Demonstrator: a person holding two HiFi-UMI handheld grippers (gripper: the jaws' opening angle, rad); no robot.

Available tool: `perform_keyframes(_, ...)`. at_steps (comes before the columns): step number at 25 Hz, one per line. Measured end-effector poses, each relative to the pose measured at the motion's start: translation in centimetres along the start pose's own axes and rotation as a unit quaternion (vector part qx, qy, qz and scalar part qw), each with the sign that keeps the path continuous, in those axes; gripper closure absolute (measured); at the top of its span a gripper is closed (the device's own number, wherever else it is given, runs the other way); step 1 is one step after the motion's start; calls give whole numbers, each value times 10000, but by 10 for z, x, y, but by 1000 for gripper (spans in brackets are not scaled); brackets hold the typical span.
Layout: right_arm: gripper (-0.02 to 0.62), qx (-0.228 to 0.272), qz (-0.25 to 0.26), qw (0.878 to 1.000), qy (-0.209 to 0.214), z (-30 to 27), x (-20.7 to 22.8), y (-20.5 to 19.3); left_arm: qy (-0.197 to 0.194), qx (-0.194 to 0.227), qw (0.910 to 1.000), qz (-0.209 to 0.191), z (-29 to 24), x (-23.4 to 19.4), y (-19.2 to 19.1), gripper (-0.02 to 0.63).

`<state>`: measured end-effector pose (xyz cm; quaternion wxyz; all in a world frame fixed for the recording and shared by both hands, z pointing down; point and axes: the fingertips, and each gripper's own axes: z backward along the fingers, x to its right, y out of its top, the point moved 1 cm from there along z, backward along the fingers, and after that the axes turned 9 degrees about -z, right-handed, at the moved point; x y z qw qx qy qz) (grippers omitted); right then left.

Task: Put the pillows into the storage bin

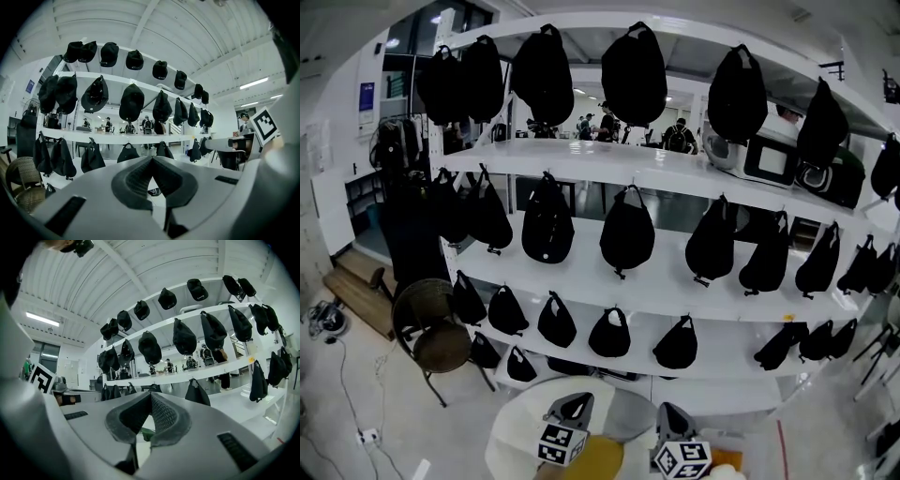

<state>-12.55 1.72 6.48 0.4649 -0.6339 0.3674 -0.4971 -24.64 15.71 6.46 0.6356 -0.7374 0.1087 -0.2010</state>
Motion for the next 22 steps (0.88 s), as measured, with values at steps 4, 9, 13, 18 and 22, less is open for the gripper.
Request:
perform_keyframes(4,594,1,-22,10000,16,0,-2,-2,32,-35,10000,26,2,-4,-4,586)
perform_keyframes(9,594,34,-121,9999,12,0,-4,-3,16,-36,10000,88,1,-8,-5,586)
perform_keyframes(13,594,-17,-82,10000,23,-2,-1,-8,6,-41,10000,78,-1,-7,-6,586)
perform_keyframes(18,594,-43,-66,10000,53,-3,-1,-8,-8,-80,10000,55,-3,-6,-8,586)
perform_keyframes(22,594,-66,-79,9999,61,-4,-1,-8,2,-85,9999,73,-2,-7,-8,586)
